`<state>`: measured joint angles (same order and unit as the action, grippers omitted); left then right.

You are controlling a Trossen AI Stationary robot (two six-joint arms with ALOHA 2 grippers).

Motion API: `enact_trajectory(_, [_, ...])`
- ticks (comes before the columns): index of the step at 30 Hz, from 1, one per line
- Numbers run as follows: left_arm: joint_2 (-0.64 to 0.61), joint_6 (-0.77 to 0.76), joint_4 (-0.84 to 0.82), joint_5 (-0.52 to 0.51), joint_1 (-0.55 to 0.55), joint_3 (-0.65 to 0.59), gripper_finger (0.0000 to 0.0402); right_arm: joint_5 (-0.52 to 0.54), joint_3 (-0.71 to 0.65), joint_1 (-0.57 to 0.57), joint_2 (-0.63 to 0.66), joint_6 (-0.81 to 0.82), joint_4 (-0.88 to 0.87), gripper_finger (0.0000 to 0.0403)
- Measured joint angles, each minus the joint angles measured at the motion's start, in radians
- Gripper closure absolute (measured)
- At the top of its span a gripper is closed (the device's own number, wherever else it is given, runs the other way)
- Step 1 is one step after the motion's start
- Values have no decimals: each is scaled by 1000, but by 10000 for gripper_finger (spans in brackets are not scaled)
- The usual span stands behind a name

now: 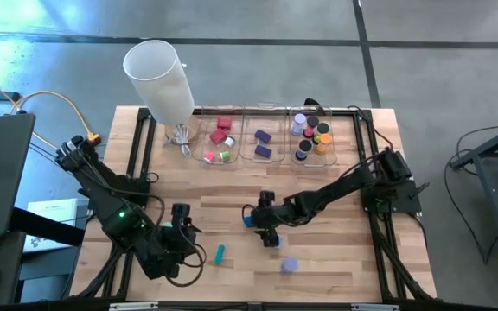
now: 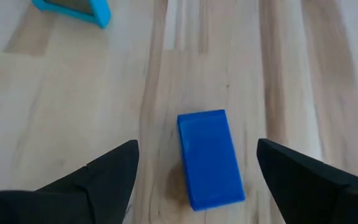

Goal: Pick & Place Office items
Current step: Put the dark blue digital clock into the middle transparent bin

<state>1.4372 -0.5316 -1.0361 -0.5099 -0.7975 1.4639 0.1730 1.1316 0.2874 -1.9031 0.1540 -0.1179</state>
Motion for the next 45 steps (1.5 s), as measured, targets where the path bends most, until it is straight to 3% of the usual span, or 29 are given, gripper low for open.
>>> enact_trajectory(17, [0, 9, 4, 0, 0, 0, 167, -81, 0, -55, -63, 5, -43, 97])
enact_trajectory(27, [0, 11, 5, 0, 0, 0, 167, -105, 3, -63, -94, 0, -23, 150])
enact_trajectory(36, [0, 12, 5, 0, 0, 0, 167, -120, 2, -64, -97, -2, -22, 263])
enact_trajectory(45, [0, 12, 5, 0, 7, 0, 167, -110, 4, -62, -91, 27, -31, 263])
